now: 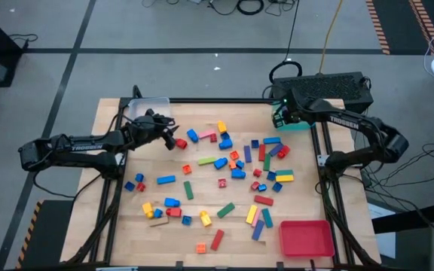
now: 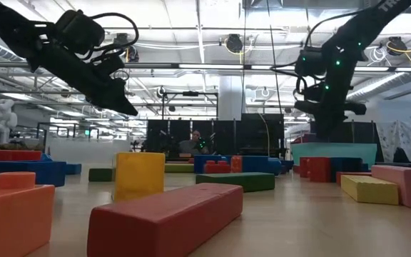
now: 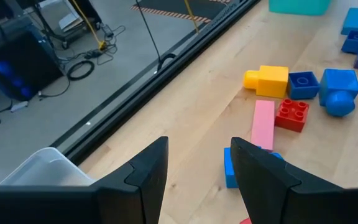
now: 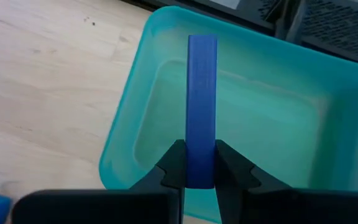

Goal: Sort blocks by size
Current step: Put the blue block into the blue bin

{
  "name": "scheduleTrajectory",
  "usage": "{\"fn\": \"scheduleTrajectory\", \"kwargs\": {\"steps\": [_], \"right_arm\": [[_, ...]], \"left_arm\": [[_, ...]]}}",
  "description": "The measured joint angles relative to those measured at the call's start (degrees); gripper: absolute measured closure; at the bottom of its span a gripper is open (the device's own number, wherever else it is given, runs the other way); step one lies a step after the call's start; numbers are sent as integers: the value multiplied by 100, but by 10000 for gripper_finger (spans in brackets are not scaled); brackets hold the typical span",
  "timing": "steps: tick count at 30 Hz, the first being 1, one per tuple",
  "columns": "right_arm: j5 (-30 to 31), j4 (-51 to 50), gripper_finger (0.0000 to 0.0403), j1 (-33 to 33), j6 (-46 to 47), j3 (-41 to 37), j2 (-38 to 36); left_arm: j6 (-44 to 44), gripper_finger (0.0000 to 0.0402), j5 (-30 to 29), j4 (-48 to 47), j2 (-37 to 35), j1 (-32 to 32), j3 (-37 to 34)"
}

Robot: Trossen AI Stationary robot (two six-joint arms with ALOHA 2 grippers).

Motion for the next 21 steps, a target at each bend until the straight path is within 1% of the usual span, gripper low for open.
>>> {"fn": "scheduleTrajectory", "kwargs": {"steps": [8,21], "right_arm": [[-36,107,349,-24,66,0,-4],[-29,165,347,-98,121,0,-4]], "left_arm": [[2,224,0,0,0,0,2],[4,224,0,18,0,0,1]]}}
